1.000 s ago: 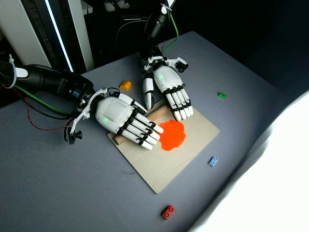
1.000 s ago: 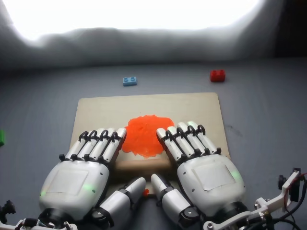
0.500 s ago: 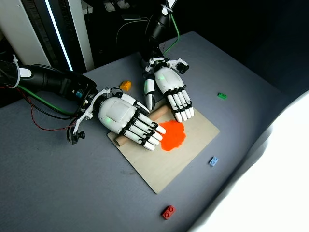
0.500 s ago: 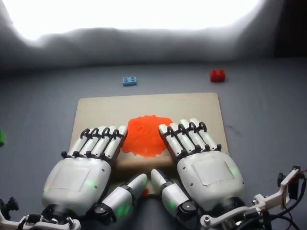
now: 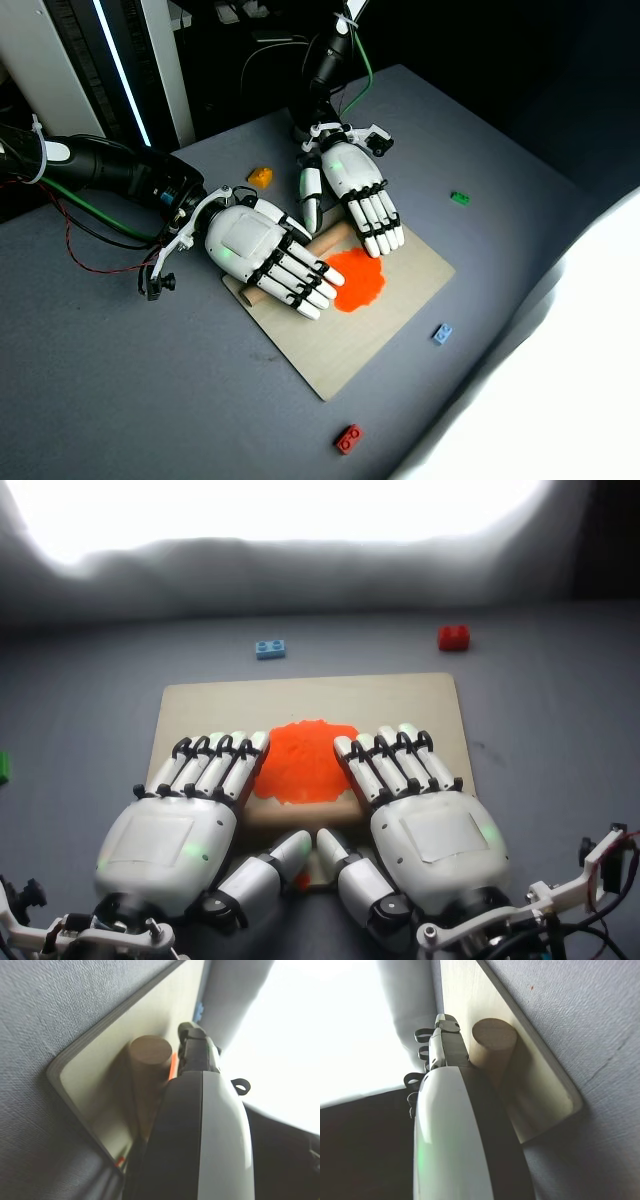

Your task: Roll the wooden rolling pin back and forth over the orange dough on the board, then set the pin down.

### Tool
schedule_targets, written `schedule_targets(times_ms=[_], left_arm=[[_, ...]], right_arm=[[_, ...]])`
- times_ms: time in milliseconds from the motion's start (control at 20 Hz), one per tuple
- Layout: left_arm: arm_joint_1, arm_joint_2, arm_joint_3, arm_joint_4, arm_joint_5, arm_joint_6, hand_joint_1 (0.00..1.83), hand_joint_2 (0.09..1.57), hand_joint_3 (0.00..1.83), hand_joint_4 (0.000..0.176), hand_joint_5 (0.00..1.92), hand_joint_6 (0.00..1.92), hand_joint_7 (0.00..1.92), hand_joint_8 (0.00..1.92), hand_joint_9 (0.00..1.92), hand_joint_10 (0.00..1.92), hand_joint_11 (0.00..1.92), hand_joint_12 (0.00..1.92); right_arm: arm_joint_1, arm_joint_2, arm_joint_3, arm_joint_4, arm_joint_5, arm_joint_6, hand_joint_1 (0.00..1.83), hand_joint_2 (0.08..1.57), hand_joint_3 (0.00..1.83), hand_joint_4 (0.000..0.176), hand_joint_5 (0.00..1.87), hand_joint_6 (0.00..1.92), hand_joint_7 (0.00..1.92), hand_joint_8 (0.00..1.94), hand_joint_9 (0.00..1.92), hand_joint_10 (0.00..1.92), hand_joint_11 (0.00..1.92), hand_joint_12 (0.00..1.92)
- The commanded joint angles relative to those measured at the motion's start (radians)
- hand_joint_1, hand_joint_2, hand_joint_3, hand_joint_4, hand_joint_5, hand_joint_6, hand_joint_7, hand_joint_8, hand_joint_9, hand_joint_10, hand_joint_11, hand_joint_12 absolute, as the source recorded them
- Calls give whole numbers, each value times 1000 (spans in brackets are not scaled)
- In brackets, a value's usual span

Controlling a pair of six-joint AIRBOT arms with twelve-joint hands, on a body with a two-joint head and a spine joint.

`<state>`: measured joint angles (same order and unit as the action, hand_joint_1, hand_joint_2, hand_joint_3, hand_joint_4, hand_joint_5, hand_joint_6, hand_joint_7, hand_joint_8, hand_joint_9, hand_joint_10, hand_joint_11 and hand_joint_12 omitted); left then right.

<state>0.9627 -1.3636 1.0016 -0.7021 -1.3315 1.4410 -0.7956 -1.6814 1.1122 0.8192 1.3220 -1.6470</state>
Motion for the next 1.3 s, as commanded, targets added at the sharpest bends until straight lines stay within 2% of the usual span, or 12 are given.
schedule_targets(times_ms=[0, 150, 200, 350, 750, 1250], left_arm=[[-8, -2, 6, 53, -98, -1, 0, 1350, 0, 0, 10, 3, 57, 2, 49, 1, 0, 229], [-16, -4, 14, 51, -88, -3, 0, 1354, 0, 0, 1, 0, 45, 0, 41, 0, 0, 232], [-18, -4, 16, 49, -86, -4, 0, 1352, 0, 0, 0, 0, 17, 1, 22, 0, 0, 176], [-24, -7, 20, 39, -85, -4, 0, 1349, 0, 0, 0, 0, 24, 3, 29, 3, 0, 207], [-31, -9, 32, 29, -74, -2, 0, 1354, 0, 0, 0, 0, 19, 0, 9, 0, 0, 91], [-59, -20, 68, 21, -44, -2, 0, 1354, 0, 0, 0, 0, 26, 5, 13, 1, 0, 97]], right_arm=[[13, 0, 7, -79, 82, 1, 0, 1472, 22, 0, 61, 4, 68, 0, 13, 2, 0, 0], [18, 0, 17, -79, 80, 4, 0, 1472, 20, 0, 74, 9, 64, 2, 10, 4, 0, 0], [20, 0, 21, -79, 79, 5, 0, 1474, 20, 0, 76, 9, 71, 4, 14, 6, 0, 0], [22, 0, 29, -73, 72, 7, 0, 1475, 20, 0, 74, 8, 71, 4, 9, 3, 0, 0], [35, -3, 53, -50, 58, 14, 0, 1477, 17, 0, 84, 10, 85, 8, 28, 10, 0, 0], [43, -3, 71, -50, 54, 20, 0, 1475, 12, 0, 69, 4, 76, 8, 34, 11, 0, 0]])
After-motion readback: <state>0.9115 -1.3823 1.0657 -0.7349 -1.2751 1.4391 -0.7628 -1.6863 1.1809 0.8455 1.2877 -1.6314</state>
